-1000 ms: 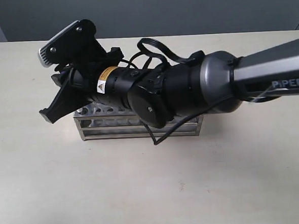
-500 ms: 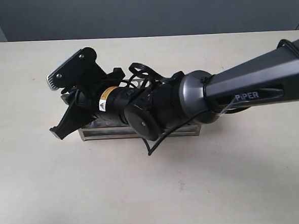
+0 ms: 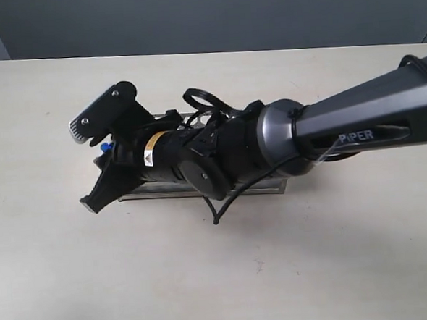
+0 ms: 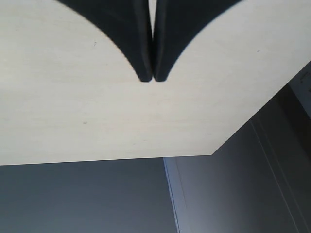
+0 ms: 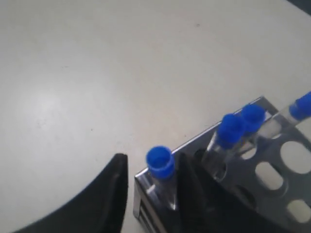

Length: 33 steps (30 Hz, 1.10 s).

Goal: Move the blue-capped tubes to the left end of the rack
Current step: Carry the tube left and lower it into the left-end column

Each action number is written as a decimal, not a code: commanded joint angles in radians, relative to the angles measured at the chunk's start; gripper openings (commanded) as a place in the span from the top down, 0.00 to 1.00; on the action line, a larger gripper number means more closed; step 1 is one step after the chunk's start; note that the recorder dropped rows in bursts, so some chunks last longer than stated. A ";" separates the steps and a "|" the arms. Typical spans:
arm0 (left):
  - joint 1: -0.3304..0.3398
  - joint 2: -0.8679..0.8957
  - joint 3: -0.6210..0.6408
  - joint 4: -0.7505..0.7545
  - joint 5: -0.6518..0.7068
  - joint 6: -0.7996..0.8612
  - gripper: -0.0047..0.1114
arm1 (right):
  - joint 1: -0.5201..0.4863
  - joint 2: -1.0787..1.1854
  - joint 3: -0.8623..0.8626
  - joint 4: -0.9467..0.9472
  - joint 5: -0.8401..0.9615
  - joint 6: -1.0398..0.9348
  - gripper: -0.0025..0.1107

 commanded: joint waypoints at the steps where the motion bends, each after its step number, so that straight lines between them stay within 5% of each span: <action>1: -0.007 -0.005 -0.005 0.000 -0.002 -0.005 0.95 | 0.001 -0.088 0.001 -0.003 -0.074 -0.011 0.90; 4: -0.007 -0.005 -0.005 0.000 -0.002 -0.005 0.95 | 0.001 -0.132 0.001 -0.003 -0.106 -0.038 0.98; 33: -0.007 -0.005 -0.005 0.000 -0.002 -0.005 0.95 | 0.001 -0.066 0.003 0.057 -0.013 -0.048 0.98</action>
